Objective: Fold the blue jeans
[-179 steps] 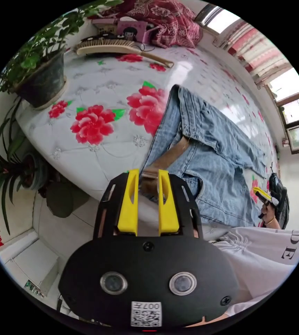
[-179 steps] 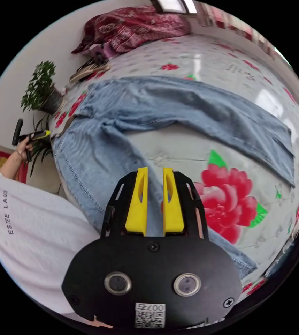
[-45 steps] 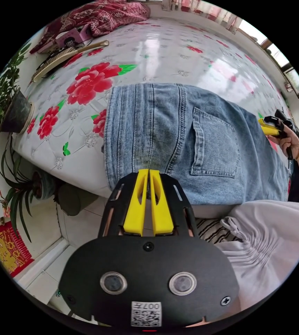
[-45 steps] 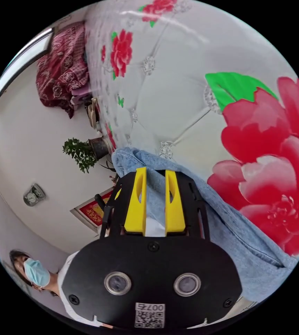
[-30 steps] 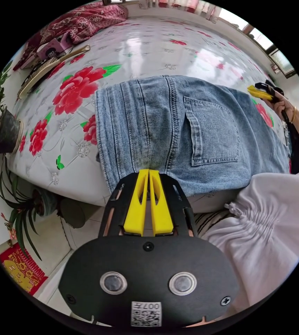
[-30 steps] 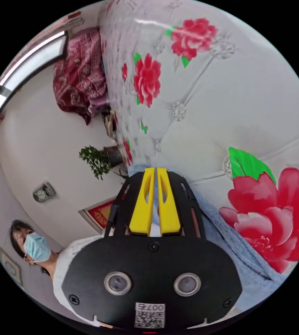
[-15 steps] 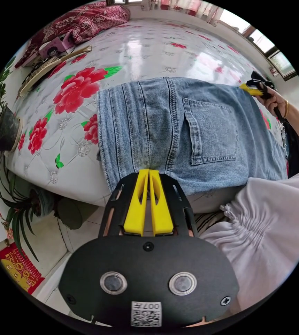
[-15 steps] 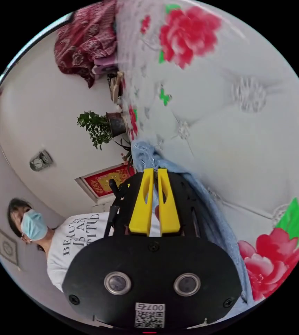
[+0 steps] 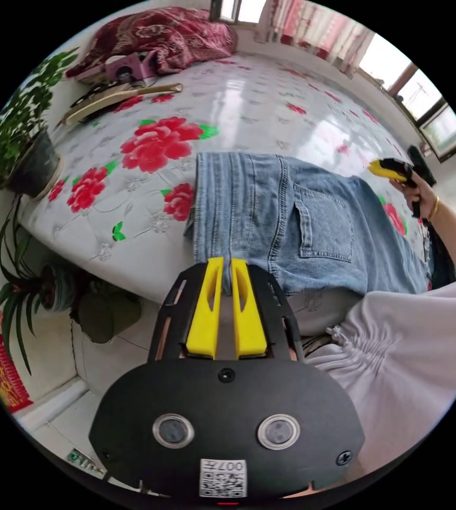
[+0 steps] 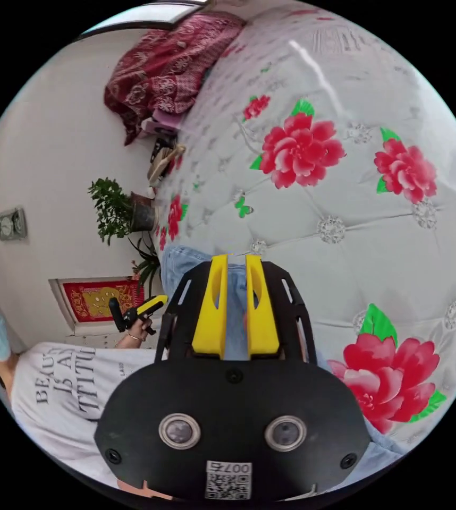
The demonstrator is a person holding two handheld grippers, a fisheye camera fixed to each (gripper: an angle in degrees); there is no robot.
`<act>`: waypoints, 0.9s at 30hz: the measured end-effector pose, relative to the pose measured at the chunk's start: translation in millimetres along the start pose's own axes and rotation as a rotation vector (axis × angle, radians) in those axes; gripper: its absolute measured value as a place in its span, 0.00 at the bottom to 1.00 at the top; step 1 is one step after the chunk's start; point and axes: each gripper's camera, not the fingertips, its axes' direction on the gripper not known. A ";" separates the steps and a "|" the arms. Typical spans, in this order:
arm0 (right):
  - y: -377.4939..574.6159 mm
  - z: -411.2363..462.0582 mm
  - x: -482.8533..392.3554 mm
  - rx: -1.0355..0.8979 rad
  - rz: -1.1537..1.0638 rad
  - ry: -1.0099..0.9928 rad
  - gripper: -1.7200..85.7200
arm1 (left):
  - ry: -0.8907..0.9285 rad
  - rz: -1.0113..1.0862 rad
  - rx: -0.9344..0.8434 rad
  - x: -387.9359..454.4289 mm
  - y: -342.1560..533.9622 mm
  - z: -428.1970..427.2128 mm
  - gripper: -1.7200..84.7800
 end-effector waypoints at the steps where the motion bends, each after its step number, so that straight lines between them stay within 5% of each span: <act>1: 9.7 -3.8 -3.7 0.011 -0.017 0.011 0.04 | 0.004 -0.027 0.019 -6.2 6.5 -4.9 0.08; 7: 90.3 19.2 -19.3 -0.062 -0.111 0.032 0.03 | -0.012 -0.078 -0.044 -9.3 -5.7 22.0 0.10; 10: 112.6 39.8 -14.7 -0.077 -0.069 0.336 0.02 | -0.077 0.066 -0.095 5.2 -30.3 35.9 0.04; 19: 207.3 -35.6 -32.8 0.257 0.022 0.354 0.03 | -0.160 -0.003 -0.100 3.2 -40.2 23.8 0.08; 27: 479.5 -129.4 28.5 0.692 0.435 0.173 0.07 | -0.173 0.180 0.103 58.6 -16.2 -33.4 0.01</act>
